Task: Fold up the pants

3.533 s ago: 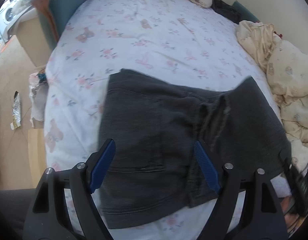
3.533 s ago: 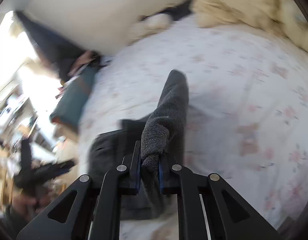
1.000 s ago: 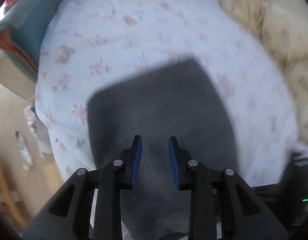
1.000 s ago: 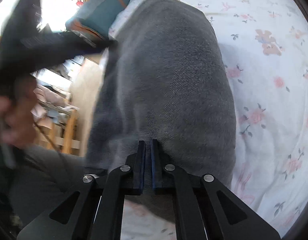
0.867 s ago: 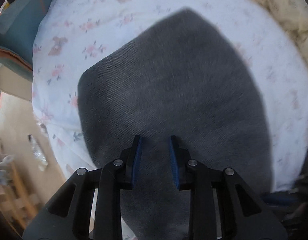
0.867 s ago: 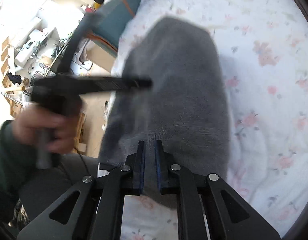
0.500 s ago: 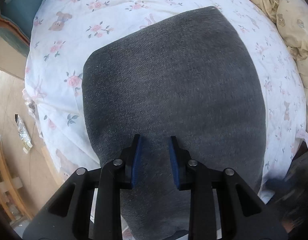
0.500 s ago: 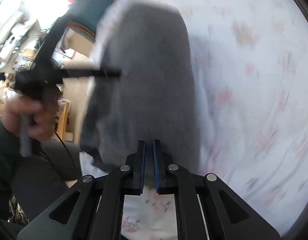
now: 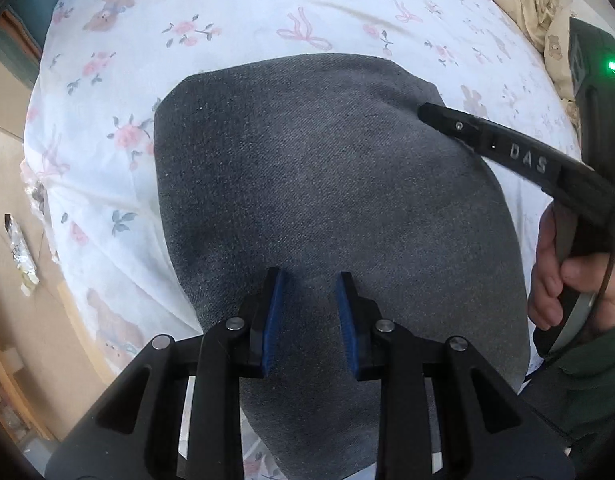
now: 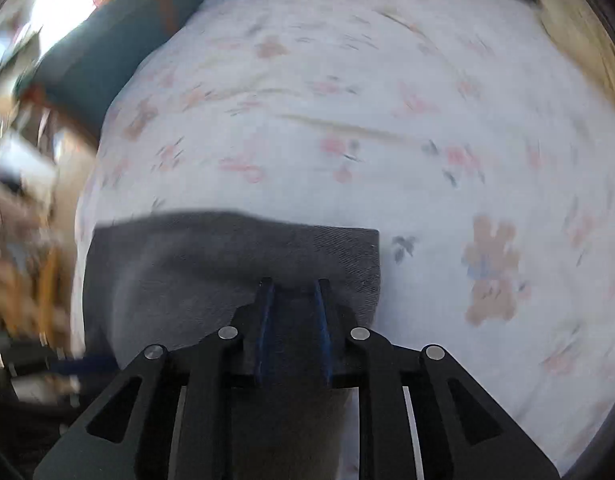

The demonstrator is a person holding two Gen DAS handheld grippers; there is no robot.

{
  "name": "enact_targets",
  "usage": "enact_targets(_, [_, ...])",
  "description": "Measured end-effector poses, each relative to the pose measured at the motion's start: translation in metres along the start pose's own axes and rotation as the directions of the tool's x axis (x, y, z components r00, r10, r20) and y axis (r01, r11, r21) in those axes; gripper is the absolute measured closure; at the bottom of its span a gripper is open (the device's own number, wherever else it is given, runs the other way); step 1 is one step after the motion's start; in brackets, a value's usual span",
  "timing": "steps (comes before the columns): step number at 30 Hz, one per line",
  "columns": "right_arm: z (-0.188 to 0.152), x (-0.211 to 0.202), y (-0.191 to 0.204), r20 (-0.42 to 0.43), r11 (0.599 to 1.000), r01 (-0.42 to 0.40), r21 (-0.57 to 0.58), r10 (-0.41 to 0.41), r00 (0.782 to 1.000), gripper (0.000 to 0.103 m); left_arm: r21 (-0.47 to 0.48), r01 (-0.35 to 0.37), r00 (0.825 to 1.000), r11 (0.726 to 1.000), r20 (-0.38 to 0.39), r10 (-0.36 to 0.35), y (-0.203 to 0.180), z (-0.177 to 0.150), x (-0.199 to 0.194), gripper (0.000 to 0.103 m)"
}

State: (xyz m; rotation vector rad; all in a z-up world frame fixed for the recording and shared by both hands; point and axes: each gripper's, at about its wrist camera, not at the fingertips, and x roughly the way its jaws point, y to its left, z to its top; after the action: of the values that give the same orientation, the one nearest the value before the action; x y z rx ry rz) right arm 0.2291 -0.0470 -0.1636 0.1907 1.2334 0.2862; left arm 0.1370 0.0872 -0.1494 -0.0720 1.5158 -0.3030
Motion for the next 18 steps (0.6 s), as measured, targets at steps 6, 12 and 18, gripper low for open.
enact_targets(6, [-0.01, -0.049, -0.008, 0.069, 0.993, -0.111, 0.044, 0.108, 0.992, 0.08, -0.007, -0.008, 0.999, 1.0, -0.047, 0.007, 0.003, 0.009, -0.001, 0.08])
enact_targets(12, [-0.064, -0.083, 0.001, 0.016, 0.988, -0.156, -0.015, 0.157, 0.988, 0.08, 0.001, -0.044, 0.998, 0.999, -0.042, 0.044, -0.012, 0.008, 0.001, 0.079])
enact_targets(18, [-0.086, -0.058, 0.0, -0.029, 0.998, -0.018, -0.059, 0.017, 0.999, 0.072, 0.035, -0.098, 0.995, 0.995, -0.015, 0.098, -0.032, 0.007, 0.003, 0.079])
